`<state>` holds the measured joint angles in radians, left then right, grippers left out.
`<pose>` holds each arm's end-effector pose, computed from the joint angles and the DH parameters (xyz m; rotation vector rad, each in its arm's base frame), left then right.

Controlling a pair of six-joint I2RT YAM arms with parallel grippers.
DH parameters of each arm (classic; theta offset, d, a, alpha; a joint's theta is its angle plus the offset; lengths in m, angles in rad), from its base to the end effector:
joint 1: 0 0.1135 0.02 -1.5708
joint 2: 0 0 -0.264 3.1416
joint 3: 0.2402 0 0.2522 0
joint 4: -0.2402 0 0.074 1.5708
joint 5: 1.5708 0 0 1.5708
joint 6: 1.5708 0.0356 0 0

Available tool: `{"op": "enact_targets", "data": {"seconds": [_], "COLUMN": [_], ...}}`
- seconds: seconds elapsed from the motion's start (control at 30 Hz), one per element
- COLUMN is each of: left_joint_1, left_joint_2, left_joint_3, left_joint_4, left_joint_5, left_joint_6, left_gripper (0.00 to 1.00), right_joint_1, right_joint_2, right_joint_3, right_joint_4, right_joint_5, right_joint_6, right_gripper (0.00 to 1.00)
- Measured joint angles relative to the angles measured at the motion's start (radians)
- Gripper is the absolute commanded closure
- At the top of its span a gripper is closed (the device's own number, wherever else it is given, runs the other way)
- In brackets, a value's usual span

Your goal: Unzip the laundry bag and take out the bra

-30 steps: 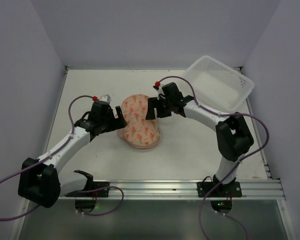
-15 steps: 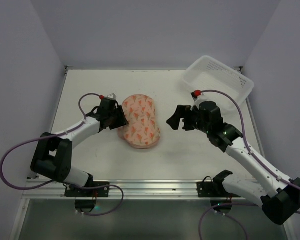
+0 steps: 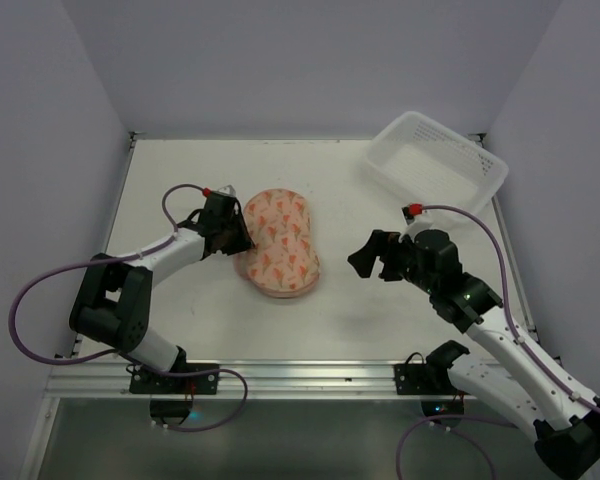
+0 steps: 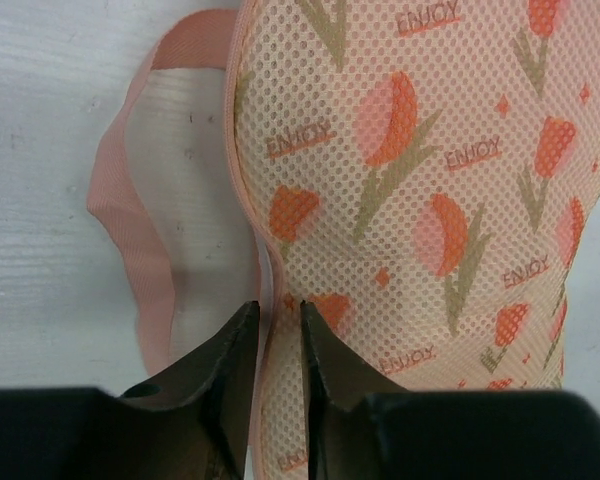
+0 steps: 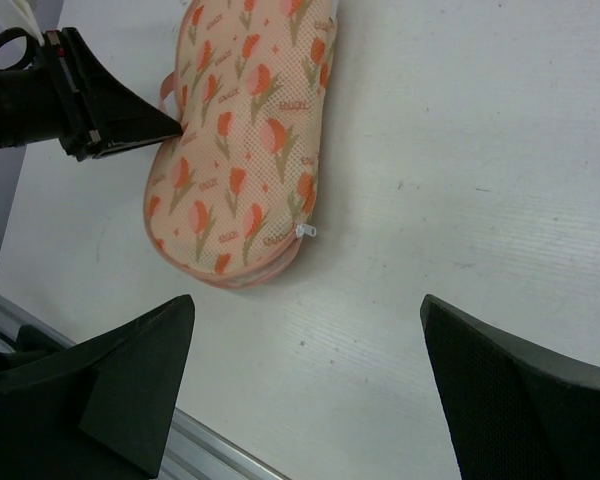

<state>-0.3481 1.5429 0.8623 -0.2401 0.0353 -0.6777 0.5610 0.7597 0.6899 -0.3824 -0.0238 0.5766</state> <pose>0.2882 -0.1059 0.1827 -0.4039 2.5213 -0.4615 0.1483 0.0942 0.2902 0.0008 2.1037 0.7304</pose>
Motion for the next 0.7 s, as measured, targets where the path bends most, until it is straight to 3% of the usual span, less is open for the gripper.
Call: {"op": "enact_targets", "data": {"seconds": [0.23,0.5,0.7], "left_joint_1": [0.000,0.000,-0.006], "left_joint_2": [0.000,-0.011,-0.083], "left_joint_3": [0.000,0.017,0.133], "left_joint_4": [-0.002,-0.048,-0.101], "left_joint_5": [-0.007,-0.012,-0.006], "left_joint_6": [0.005,0.008,-0.002], "left_gripper": [0.99,1.00,1.00], "right_joint_1": [0.000,0.000,0.000], "right_joint_2": [0.009,0.011,-0.026], "right_joint_3": [-0.009,-0.010,0.002], "right_joint_4": [0.001,0.001,-0.022], "right_joint_5": [0.007,0.007,0.033], "right_joint_6": [0.007,0.007,0.005], "right_gripper": [0.04,0.04,0.04]}}
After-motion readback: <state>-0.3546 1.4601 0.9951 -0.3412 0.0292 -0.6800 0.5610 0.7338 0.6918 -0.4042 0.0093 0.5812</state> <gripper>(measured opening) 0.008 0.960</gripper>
